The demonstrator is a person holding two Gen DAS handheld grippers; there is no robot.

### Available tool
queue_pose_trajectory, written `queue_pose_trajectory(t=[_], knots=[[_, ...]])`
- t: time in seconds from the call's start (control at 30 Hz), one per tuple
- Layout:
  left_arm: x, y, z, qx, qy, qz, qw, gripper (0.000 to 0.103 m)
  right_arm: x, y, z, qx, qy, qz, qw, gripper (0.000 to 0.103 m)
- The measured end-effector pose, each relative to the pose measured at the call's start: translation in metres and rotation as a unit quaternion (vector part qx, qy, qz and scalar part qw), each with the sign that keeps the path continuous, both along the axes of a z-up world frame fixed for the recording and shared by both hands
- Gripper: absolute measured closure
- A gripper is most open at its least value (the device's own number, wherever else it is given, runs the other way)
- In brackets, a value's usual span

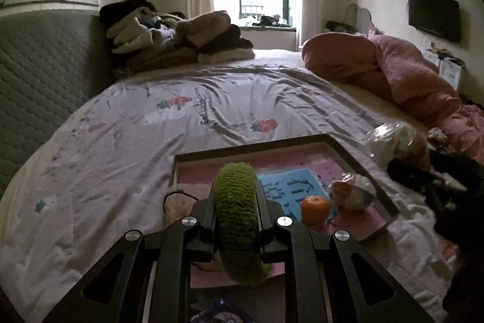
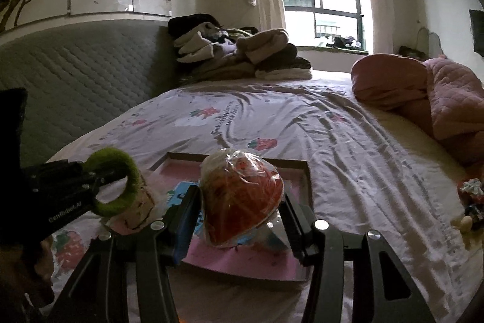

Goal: Organize objects
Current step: 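Carry the green ring with the left tool while the right tool carries the red ball over the tray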

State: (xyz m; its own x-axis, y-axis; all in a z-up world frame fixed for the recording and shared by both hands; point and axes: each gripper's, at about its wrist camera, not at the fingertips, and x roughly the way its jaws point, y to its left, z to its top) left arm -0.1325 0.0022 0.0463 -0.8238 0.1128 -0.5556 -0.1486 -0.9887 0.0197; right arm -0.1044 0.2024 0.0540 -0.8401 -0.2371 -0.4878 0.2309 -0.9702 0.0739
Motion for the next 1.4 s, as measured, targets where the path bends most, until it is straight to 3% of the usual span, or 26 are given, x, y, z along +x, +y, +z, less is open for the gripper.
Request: queue_pose_trajectory(t=[0.13,0.27,0.87,1.4], knots=[[-0.008,-0.001,-0.005,0.002,-0.002,0.004,1.0,0.085,-0.006,0.001,-0.001,-0.001,0.001,-0.004,1.0,0.051],[-0.018,-0.009,-0.006,0.04,-0.011,0.007,0.9991,0.085,-0.012,0.001,-0.004,0.0,0.004,-0.01,1.0,0.051],[-0.032,0.003,-0.027,0.043,-0.033,0.002,0.9985,0.085,-0.024,-0.004,-0.027,0.014,-0.031,-0.005,0.999,0.051],[-0.034,0.029,-0.044,0.023,-0.045,-0.028,0.9983,0.085,-0.025,-0.023,-0.059,0.071,-0.075,0.012,0.995,0.051]])
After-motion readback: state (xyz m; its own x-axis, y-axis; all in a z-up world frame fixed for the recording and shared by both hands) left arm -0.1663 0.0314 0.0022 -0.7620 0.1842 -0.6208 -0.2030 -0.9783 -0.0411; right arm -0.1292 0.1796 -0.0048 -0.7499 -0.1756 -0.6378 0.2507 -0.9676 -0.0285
